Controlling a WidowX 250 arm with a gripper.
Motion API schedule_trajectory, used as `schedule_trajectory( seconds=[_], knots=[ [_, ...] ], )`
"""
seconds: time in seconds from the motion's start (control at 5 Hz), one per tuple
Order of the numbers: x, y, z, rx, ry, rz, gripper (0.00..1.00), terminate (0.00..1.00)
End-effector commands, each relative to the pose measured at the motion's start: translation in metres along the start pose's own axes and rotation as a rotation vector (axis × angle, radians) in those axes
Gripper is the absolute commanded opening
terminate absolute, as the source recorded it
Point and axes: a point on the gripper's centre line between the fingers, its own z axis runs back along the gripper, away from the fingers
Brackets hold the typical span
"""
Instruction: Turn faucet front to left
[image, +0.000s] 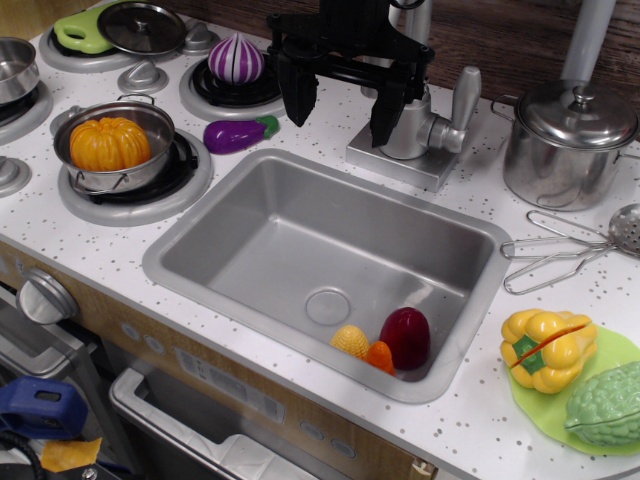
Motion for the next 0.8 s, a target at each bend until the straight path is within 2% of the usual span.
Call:
schedule_trajectory(
  seconds=[0.0, 0.2, 0.4, 0.6],
  knots=[
    [0.0, 0.0, 0.0, 0.0, 0.0, 0.0, 1.0, 0.0],
    [0.005, 0.001, 0.002, 0.019, -0.057, 0.042, 1.0, 0.0],
    [0.008, 0.0, -0.007, 0.057, -0.128, 0.061, 1.0, 0.0],
    [0.013, 0.004, -0.003, 0.046, -0.208, 0.024, 1.0, 0.0]
  ],
)
